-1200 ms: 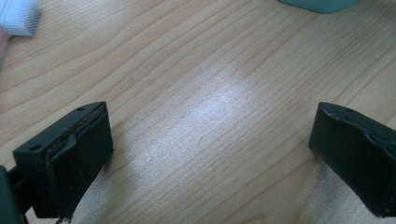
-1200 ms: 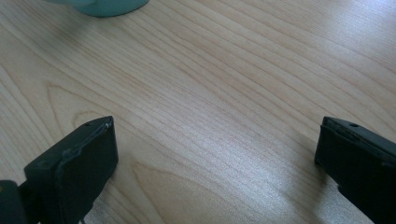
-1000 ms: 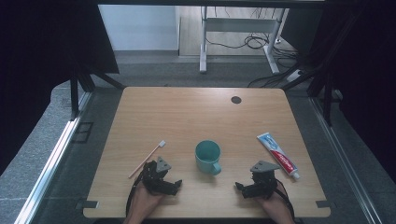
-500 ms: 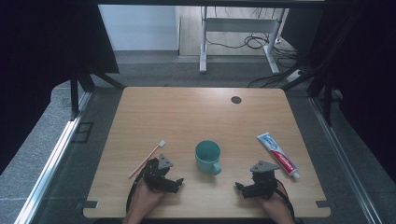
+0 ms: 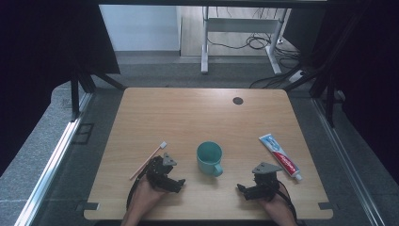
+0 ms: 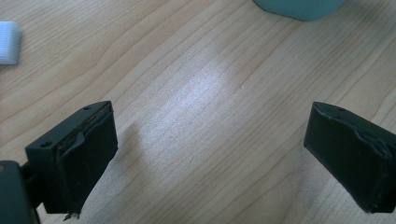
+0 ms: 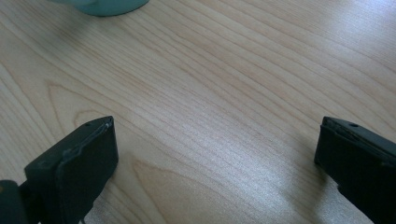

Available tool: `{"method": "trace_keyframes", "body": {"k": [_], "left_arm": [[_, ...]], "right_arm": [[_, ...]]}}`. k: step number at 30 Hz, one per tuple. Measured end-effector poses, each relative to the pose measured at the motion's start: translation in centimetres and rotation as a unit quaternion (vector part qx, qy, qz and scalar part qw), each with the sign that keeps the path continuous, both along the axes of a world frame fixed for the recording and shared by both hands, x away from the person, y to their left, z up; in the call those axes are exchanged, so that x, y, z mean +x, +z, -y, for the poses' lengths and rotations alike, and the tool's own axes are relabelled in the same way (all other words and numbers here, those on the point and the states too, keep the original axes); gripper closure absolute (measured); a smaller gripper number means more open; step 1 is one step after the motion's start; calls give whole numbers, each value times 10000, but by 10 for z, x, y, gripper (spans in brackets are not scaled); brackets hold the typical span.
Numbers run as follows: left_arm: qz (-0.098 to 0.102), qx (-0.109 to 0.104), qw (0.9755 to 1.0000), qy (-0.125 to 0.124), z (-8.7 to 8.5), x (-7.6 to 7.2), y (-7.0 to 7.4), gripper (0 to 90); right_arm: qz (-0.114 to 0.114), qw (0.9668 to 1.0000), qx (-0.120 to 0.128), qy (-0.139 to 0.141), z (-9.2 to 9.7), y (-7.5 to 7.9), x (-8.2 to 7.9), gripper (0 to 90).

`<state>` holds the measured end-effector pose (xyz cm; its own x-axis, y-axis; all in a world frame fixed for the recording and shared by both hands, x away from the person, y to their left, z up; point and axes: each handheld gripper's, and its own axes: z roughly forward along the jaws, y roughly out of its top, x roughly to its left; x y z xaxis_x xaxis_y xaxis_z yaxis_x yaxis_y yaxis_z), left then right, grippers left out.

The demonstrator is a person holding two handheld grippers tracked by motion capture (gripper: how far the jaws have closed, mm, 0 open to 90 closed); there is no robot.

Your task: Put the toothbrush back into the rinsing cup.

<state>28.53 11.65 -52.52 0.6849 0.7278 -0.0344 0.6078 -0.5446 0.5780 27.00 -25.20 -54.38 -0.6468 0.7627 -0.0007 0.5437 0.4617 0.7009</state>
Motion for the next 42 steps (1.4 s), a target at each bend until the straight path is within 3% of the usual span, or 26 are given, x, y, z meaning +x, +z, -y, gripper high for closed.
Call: {"method": "trace_keyframes", "body": {"k": [13, 19, 22, 24, 25, 27, 28, 29, 37, 42], "left_arm": [[-275, 256, 9993, -81, -2, 13, 10, 43], [-589, 514, 9969, -133, -4, 22, 15, 56], [-859, 688, 9938, -146, -5, 28, 16, 61], [-917, 731, 9930, -158, -6, 30, 17, 62], [-1021, 827, 9911, -189, -6, 33, 18, 64], [-1067, 822, 9908, -158, -5, 34, 18, 64], [-1157, 976, 9882, -223, -6, 37, 21, 65], [-1157, 976, 9882, -223, -6, 37, 21, 65], [-1466, 1349, 9795, -289, -5, 50, 25, 66], [-1562, 1413, 9773, -227, -6, 54, 28, 66]], "right_arm": [[-2, 10000, 1, -2, 0, 0, 0, 0], [-1, 10000, 0, -1, 0, 0, 0, 0], [-1, 10000, 2, -2, 0, 0, 0, 0], [0, 10000, 1, -1, 0, 0, 0, 0], [-1, 10000, 1, -2, 0, 0, 0, 0], [-1, 10000, 2, -1, 0, 0, 0, 0], [-1, 10000, 2, -2, 0, 0, 0, 0], [-1, 10000, 2, -2, 0, 0, 0, 0], [-1, 10000, -5, 4, 0, 0, 0, 0], [-2, 10000, -5, 5, 0, 0, 0, 0]]}}
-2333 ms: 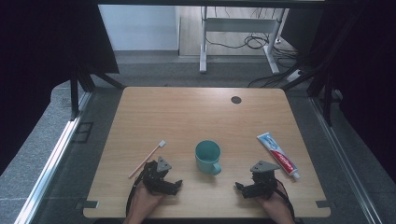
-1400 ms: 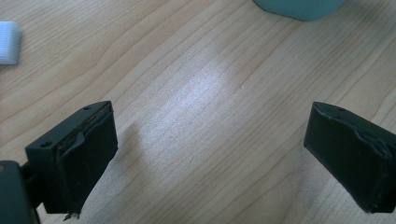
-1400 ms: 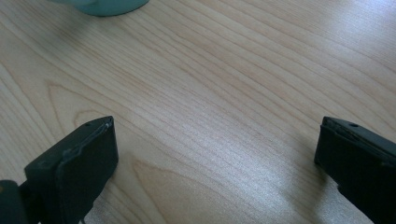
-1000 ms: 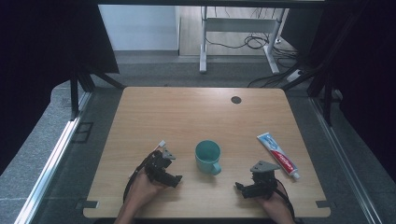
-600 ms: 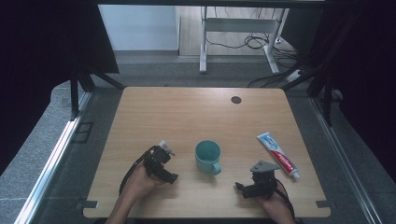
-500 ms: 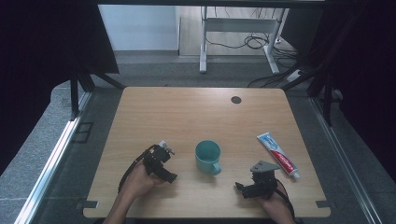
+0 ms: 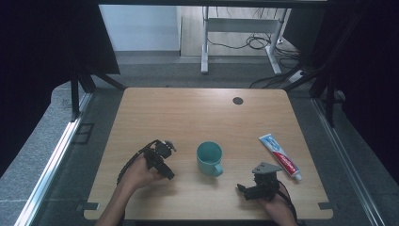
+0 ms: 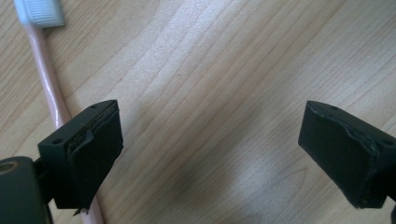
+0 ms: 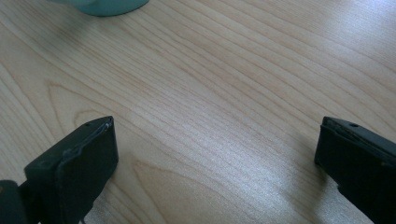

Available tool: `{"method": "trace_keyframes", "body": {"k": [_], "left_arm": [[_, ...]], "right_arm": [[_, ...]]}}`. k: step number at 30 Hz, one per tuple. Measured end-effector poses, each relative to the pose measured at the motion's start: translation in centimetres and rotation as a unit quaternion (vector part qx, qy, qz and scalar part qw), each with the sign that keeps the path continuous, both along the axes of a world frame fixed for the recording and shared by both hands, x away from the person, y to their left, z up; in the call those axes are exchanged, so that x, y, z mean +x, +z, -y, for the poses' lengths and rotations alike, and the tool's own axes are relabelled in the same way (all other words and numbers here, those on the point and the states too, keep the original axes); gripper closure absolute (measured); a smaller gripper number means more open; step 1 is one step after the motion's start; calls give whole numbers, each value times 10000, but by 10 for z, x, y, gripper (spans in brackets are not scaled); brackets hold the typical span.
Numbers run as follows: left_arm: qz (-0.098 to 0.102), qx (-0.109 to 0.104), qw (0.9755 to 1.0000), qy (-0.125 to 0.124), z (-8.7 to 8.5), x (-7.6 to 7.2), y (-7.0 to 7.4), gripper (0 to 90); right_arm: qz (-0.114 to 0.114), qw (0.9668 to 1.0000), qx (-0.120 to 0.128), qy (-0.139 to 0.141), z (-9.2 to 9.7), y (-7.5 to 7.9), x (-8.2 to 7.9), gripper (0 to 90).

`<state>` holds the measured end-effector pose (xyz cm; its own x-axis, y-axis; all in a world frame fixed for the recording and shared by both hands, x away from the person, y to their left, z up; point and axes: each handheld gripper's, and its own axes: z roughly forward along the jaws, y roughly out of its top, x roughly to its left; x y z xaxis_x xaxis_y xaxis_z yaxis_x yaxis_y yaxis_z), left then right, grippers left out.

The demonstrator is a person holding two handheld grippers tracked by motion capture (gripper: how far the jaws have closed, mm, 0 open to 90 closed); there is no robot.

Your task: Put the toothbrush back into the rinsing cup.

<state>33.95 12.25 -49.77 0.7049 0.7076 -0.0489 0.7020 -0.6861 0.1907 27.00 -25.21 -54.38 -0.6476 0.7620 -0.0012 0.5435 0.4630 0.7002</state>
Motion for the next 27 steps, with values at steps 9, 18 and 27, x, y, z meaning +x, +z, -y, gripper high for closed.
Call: {"method": "trace_keyframes", "body": {"k": [9, 18, 27], "left_arm": [[-59, 79, 9998, 178, -10, 7, 2, 71], [-62, 111, 9988, 476, -30, 18, 1, 88], [-66, 224, 9974, 678, -46, 26, 2, 132]], "right_arm": [[2, 10000, -3, 2, 0, 0, 0, 0], [-1, 10000, 0, 1, 0, 0, 0, 0], [-2, 10000, -5, 0, 0, 0, 0, 0]]}}
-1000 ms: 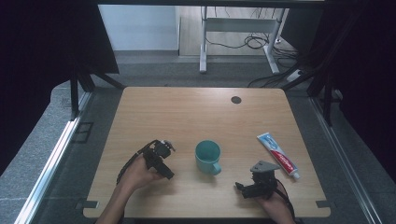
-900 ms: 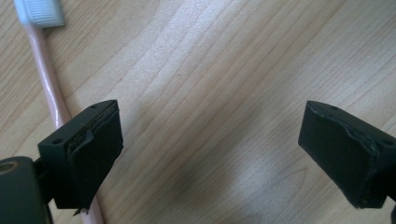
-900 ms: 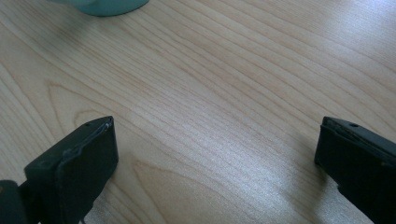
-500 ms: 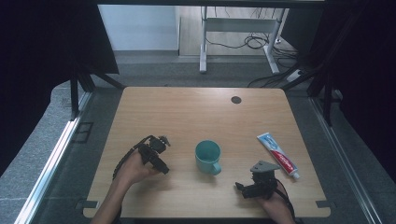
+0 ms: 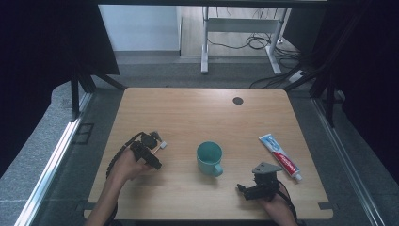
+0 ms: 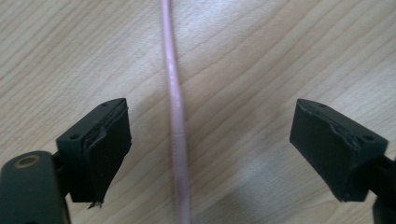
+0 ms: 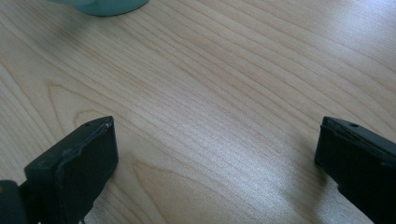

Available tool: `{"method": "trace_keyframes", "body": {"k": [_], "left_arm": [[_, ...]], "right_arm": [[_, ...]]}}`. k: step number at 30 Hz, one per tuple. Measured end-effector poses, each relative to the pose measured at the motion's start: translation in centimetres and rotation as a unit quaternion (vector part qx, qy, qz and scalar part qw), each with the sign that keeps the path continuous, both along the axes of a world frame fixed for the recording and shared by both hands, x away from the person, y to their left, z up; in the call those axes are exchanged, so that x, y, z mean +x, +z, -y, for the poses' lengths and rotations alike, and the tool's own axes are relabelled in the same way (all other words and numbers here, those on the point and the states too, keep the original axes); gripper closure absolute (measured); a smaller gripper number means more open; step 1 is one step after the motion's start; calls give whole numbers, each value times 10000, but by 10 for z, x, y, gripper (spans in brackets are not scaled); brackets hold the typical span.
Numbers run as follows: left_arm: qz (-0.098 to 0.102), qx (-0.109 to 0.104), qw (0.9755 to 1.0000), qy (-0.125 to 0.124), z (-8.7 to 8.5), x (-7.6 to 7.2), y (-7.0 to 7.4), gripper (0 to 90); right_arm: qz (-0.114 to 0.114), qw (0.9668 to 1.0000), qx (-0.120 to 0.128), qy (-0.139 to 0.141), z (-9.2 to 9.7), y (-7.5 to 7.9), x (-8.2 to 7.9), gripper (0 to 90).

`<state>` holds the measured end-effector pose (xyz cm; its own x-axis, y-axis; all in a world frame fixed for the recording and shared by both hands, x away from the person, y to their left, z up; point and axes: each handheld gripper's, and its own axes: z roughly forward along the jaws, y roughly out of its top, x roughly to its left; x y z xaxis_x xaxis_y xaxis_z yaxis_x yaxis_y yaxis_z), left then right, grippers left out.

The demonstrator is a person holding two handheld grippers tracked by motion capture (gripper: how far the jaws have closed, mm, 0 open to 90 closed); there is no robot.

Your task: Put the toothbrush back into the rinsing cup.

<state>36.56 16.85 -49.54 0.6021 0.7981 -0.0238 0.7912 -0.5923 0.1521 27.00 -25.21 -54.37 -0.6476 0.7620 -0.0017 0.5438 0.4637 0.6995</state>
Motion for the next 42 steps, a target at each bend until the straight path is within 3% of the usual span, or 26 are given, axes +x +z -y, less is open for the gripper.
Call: {"method": "trace_keyframes", "body": {"k": [10, 29, 38, 42], "left_arm": [[-1, 71, 9999, 144, -5, 8, -1, 192], [-156, 9, 9998, 114, -10, 19, -1, 610], [-297, 36, 9995, 107, -12, 22, -5, 718], [-250, 0, 9996, 159, -13, 22, -6, 747]], "right_arm": [[-2, 10000, 3, -2, 0, 0, 0, 0], [-3, 10000, 4, -2, 0, 0, 0, 0], [2, 10000, 2, 0, 0, 0, 0, 0], [2, 10000, 2, 1, 0, 0, 0, 0]]}}
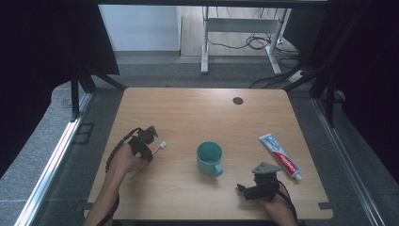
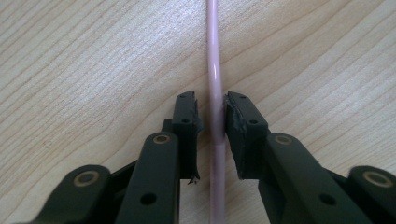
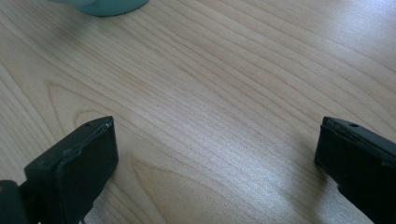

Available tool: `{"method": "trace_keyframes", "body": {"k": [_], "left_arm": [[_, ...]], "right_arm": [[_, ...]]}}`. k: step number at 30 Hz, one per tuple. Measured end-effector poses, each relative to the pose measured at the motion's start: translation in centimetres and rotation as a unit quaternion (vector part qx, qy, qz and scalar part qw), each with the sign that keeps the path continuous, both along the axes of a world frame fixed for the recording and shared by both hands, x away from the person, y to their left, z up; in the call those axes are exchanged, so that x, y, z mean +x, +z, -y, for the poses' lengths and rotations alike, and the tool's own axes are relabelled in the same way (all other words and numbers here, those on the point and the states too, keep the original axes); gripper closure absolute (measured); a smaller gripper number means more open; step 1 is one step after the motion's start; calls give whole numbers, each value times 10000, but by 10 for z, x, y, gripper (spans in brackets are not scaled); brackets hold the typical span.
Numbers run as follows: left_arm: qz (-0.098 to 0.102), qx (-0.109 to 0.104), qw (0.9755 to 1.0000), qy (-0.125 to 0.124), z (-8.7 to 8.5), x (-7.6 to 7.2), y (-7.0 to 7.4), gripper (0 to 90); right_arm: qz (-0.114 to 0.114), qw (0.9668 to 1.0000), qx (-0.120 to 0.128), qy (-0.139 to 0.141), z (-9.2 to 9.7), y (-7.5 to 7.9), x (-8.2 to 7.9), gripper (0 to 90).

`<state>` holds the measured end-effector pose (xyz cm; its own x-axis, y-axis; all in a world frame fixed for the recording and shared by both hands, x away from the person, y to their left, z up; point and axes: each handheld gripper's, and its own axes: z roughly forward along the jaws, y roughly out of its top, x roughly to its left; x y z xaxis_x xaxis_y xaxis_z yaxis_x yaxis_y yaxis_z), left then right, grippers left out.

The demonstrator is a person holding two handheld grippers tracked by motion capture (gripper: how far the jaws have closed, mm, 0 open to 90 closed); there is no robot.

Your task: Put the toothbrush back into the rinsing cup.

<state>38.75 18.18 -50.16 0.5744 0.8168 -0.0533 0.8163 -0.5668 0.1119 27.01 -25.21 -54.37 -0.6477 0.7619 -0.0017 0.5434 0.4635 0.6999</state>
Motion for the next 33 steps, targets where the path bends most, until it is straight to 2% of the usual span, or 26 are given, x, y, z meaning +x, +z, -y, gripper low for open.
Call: {"method": "trace_keyframes", "body": {"k": [6, 12, 16, 19, 24, 30, 33], "left_arm": [[49, 23, 10000, -80, 2, -2, 0, 829], [49, 155, 9997, -176, 5, -2, 1, 842], [49, 139, 9997, -216, 5, -2, 1, 844], [91, -29, 9998, -182, 3, -2, 1, 844], [180, -159, 9996, -166, 1, -3, 7, 844], [327, -331, 9988, -146, -1, -4, 18, 844], [428, -485, 9978, -124, -2, -4, 22, 843]], "right_arm": [[0, 10000, -1, 0, 0, 0, 0, 0], [-1, 10000, -1, -1, 0, 0, 0, 0], [-2, 10000, 1, 0, 0, 0, 0, 0], [-4, 10000, 1, -2, 0, 0, 0, 0], [-5, 10000, 2, -1, 0, 0, 0, 0], [-1, 10000, 0, -1, 0, 0, 0, 0], [-5, 10000, 0, -1, 0, 0, 0, 0]]}}
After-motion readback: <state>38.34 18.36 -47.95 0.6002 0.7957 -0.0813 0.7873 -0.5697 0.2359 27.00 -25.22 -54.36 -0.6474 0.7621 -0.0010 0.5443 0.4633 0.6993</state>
